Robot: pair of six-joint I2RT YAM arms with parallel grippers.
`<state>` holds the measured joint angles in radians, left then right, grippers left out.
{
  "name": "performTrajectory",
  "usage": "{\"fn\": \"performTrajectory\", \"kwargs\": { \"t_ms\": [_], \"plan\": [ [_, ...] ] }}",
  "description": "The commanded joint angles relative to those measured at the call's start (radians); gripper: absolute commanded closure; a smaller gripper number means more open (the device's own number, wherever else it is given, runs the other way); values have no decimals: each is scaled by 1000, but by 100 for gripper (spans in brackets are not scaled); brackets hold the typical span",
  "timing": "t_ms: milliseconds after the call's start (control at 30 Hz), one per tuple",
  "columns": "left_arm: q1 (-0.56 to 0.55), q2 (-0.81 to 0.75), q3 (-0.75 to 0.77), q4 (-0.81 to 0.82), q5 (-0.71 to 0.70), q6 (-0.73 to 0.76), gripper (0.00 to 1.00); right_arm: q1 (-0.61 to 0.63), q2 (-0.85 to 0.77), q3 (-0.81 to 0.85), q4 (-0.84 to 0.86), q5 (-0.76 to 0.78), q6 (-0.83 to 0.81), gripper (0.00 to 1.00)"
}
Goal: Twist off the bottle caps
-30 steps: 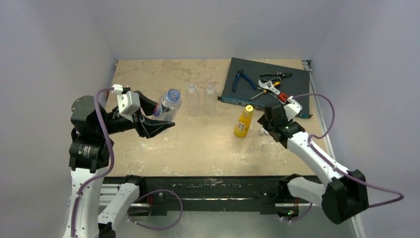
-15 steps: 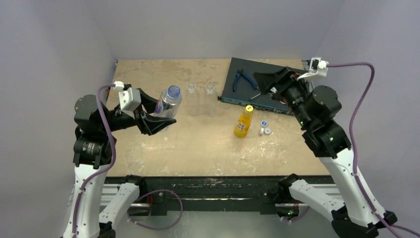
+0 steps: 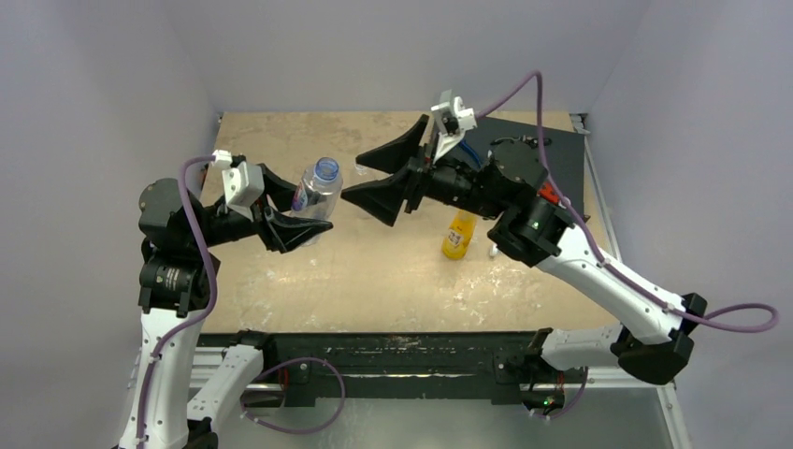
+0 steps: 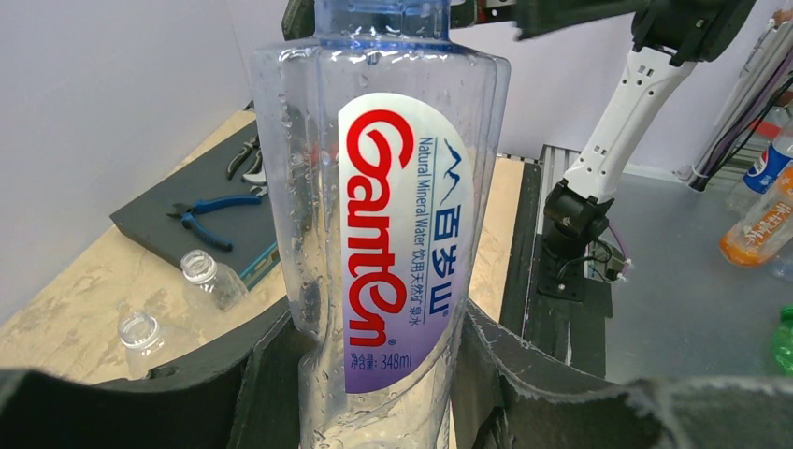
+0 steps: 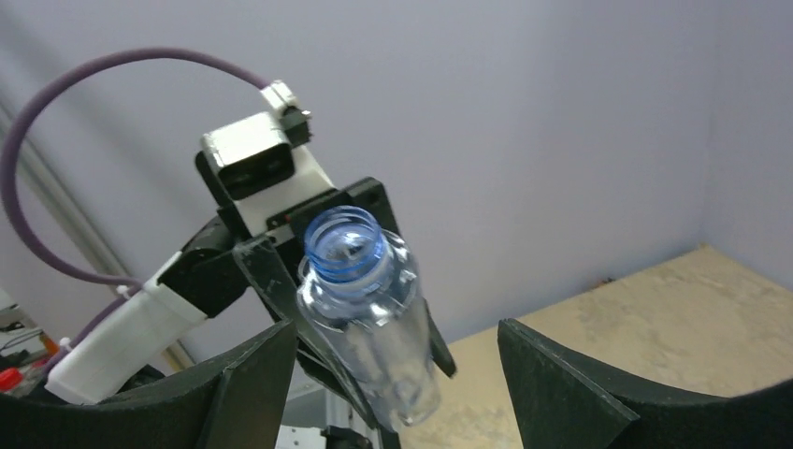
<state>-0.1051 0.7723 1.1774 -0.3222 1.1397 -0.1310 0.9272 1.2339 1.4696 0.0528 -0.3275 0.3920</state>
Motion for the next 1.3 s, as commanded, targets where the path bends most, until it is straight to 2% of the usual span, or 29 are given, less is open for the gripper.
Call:
{"fn": "performTrajectory", "kwargs": {
  "t_ms": [0, 267, 433, 600, 633, 667, 700, 800, 833, 867, 967, 1100, 1267],
  "plan": [
    [4, -4, -1, 25, -8, -11, 100, 75, 23, 77, 157, 29, -58, 18],
    [3, -8, -2, 23, 5, -10, 100, 133, 110, 143, 167, 100, -73, 23],
    [4, -10, 1, 21, 3, -12, 100, 152, 164, 170, 148, 130, -62, 44],
    [3, -7, 6, 19, 1, -14, 99, 163, 186, 167, 134, 144, -62, 54],
    [3, -6, 7, 19, 4, -15, 98, 163, 186, 168, 130, 153, -62, 59],
    [4, -4, 8, 16, 5, -15, 95, 163, 187, 168, 126, 161, -62, 64],
    [4, -3, 10, 11, 5, -15, 85, 164, 185, 169, 121, 171, -63, 69],
    [4, -2, 22, -48, -12, 18, 27, 163, 182, 181, 86, 214, -90, 80],
    [4, -2, 27, -82, -27, 45, 16, 163, 183, 190, 66, 226, -106, 81],
    [3, -4, 33, -113, -54, 67, 10, 163, 186, 204, 36, 237, -130, 81],
    [4, -10, 37, -204, -164, 140, 3, 162, 189, 218, -42, 347, -221, 82],
    [4, 18, 45, -299, -286, 206, 0, 150, 202, 209, -140, 462, -293, 83],
    [4, 59, 63, -352, -321, 226, 0, 125, 172, 48, -95, 542, -302, 84]
  ]
}}
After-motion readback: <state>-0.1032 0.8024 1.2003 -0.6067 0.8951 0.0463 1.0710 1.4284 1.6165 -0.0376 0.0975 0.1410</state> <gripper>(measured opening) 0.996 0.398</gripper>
